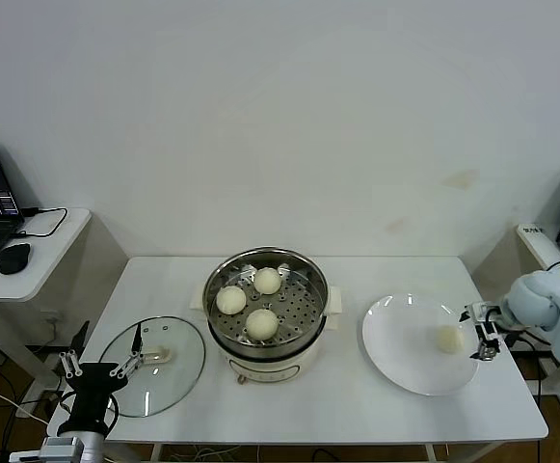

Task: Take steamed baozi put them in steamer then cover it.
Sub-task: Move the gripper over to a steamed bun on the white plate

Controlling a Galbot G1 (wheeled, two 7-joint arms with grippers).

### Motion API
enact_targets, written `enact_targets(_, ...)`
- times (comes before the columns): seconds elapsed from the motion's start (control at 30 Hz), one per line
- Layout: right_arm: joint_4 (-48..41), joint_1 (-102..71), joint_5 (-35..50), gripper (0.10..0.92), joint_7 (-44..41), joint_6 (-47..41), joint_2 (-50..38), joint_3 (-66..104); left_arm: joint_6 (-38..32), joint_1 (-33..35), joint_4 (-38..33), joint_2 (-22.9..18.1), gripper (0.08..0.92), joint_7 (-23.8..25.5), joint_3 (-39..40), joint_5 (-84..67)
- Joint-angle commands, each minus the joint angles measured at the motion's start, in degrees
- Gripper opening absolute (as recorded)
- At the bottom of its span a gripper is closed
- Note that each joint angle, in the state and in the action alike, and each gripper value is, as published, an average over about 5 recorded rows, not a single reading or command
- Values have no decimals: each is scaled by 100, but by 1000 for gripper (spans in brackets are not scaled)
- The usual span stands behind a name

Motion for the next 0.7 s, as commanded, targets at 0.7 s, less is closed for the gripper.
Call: enact_targets(0.7,-761,-18,-229,667,-75,-4,626,162,-18,49,13,-61,823,-2,-9,31)
